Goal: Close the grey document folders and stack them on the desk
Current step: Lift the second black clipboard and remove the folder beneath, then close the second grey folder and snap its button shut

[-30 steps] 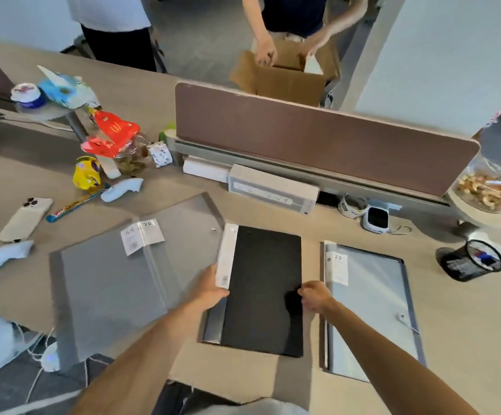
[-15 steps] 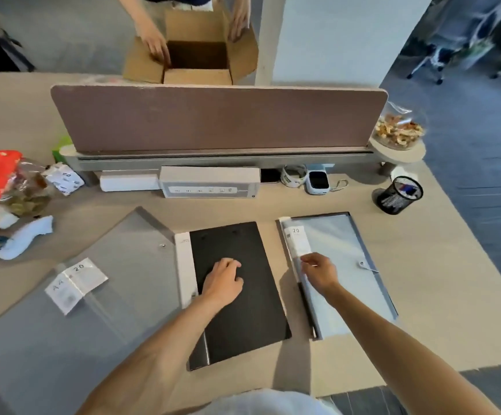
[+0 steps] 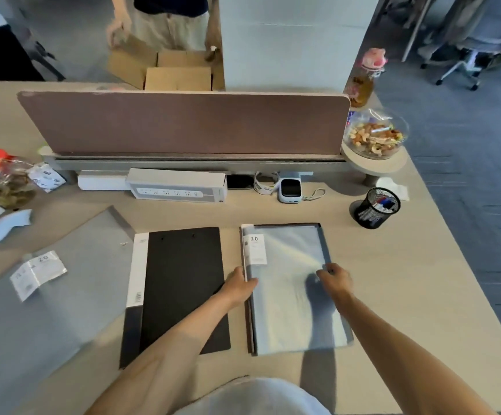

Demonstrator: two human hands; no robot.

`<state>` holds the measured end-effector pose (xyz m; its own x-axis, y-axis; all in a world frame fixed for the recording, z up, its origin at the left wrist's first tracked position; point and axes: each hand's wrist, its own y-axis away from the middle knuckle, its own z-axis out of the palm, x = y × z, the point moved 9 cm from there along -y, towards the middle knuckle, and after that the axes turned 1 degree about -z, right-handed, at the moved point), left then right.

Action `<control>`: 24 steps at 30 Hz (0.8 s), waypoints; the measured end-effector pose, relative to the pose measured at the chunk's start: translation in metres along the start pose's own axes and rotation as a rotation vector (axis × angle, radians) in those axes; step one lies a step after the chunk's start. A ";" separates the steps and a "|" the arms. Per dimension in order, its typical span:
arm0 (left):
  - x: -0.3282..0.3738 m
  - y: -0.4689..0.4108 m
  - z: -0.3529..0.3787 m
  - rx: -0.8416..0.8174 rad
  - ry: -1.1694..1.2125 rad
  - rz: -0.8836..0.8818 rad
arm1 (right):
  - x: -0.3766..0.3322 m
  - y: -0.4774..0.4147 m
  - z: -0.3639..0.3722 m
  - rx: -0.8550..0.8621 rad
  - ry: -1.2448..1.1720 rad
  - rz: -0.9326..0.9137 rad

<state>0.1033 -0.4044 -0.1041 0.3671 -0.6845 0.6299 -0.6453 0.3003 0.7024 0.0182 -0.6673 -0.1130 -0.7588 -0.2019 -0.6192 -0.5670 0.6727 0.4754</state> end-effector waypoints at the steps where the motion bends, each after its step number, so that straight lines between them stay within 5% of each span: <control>1: 0.003 0.000 0.004 0.028 0.059 -0.006 | 0.000 -0.001 -0.002 -0.016 0.001 -0.012; 11: 0.010 0.001 0.023 0.095 0.581 -0.098 | 0.006 -0.004 -0.012 -0.158 -0.103 -0.046; 24: -0.029 0.038 -0.065 0.055 0.684 -0.001 | -0.050 0.032 0.071 -0.264 -0.201 -0.031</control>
<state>0.1113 -0.3300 -0.0747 0.6964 -0.1056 0.7099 -0.6715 0.2531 0.6964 0.0602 -0.5854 -0.1111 -0.6763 -0.0576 -0.7344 -0.6724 0.4555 0.5834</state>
